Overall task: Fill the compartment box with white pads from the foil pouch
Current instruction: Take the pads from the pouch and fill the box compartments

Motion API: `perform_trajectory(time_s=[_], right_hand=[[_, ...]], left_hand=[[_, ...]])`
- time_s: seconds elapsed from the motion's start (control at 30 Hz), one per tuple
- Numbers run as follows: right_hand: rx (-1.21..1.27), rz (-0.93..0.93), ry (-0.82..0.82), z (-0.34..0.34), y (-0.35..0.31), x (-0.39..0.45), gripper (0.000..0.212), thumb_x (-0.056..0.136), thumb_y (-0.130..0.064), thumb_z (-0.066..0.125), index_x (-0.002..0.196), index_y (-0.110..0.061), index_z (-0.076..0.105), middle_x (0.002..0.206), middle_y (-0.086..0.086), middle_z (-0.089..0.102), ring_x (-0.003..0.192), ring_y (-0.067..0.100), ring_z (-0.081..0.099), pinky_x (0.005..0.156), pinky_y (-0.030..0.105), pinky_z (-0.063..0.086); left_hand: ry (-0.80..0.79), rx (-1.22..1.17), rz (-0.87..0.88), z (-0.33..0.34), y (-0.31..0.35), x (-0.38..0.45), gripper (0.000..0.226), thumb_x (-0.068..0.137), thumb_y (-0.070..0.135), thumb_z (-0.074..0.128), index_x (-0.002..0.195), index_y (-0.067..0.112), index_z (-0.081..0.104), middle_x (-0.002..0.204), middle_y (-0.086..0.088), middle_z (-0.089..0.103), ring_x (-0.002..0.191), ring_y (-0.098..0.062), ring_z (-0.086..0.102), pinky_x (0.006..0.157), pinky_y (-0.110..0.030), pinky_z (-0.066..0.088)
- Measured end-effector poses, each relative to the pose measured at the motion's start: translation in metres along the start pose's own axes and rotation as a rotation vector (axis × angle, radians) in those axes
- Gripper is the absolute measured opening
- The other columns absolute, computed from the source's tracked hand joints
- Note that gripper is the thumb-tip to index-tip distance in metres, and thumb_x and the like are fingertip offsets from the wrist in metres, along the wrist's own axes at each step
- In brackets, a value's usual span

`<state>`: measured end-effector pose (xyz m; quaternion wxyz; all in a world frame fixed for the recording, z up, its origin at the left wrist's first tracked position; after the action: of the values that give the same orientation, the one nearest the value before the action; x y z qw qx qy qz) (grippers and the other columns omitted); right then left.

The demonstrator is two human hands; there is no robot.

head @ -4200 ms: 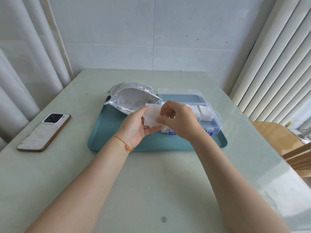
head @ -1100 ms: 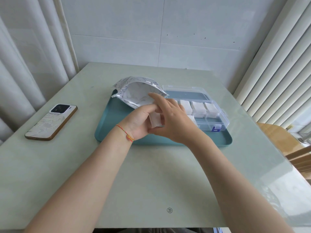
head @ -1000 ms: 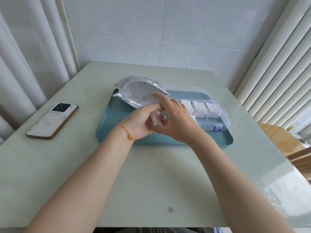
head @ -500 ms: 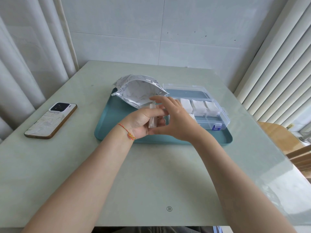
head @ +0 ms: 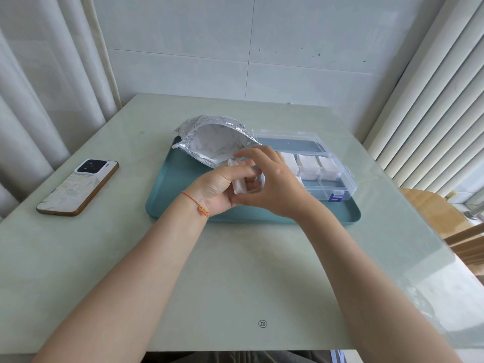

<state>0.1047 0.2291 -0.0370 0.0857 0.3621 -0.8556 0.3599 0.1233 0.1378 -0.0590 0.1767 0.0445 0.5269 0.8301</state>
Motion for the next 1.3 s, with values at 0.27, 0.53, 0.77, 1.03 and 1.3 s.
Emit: perform_trajectory(time_s=[0.27,0.53,0.77,1.03,1.3], right_hand=[[-0.016,0.029,-0.029,0.001,0.002,0.0,0.084,0.049,-0.067,0.071,0.123,-0.029,0.056,0.126,-0.008,0.047,0.117,0.019,0.043,0.095,0.05,0.044],[0.029,0.025,-0.052,-0.003,-0.002,-0.001,0.082,0.057,-0.039,0.091,0.131,-0.034,0.055,0.134,-0.007,0.044,0.124,0.02,0.038,0.104,0.046,0.038],[0.089,0.073,-0.154,-0.009,-0.005,-0.002,0.093,0.059,-0.036,0.093,0.139,-0.035,0.045,0.134,-0.013,0.043,0.127,0.013,0.035,0.105,0.031,0.036],[-0.051,0.046,-0.086,-0.035,-0.011,0.006,0.087,0.044,-0.068,0.081,0.121,-0.039,0.051,0.124,-0.015,0.046,0.118,0.014,0.039,0.101,0.043,0.039],[0.389,0.238,-0.343,-0.078,0.009,-0.005,0.048,0.081,-0.032,0.071,0.126,-0.028,0.057,0.11,-0.011,0.066,0.111,0.013,0.063,0.104,0.04,0.046]], left_hand=[[-0.052,-0.007,0.01,0.005,0.0,0.0,0.017,0.091,0.0,0.052,0.091,0.014,0.063,0.08,0.002,0.059,0.067,-0.008,0.059,0.06,-0.019,0.05],[-0.017,-0.063,-0.025,-0.001,-0.003,0.002,0.012,0.082,0.003,0.061,0.084,0.014,0.066,0.078,-0.003,0.058,0.065,-0.011,0.061,0.059,-0.02,0.051],[-0.055,-0.028,-0.086,0.007,0.0,0.0,0.009,0.075,0.01,0.067,0.076,0.017,0.073,0.073,-0.001,0.057,0.063,-0.009,0.059,0.06,-0.021,0.048],[-0.123,-0.124,-0.048,0.04,0.02,0.009,0.012,0.078,0.008,0.064,0.088,0.013,0.068,0.06,0.001,0.049,0.05,-0.006,0.047,0.068,-0.035,0.058],[-0.314,0.067,-0.091,0.059,0.02,0.023,0.041,0.061,0.027,0.091,0.097,0.02,0.071,0.062,0.009,0.046,0.054,-0.006,0.027,0.048,-0.016,0.029]])
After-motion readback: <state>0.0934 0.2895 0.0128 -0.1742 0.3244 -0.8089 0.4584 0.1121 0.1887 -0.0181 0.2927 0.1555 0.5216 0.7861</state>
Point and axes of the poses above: each hand's wrist, its own x-axis towards the middle knuckle, its own z-axis out of the palm, y = z × x, the point moved 6 cm from there along x, towards the middle knuckle
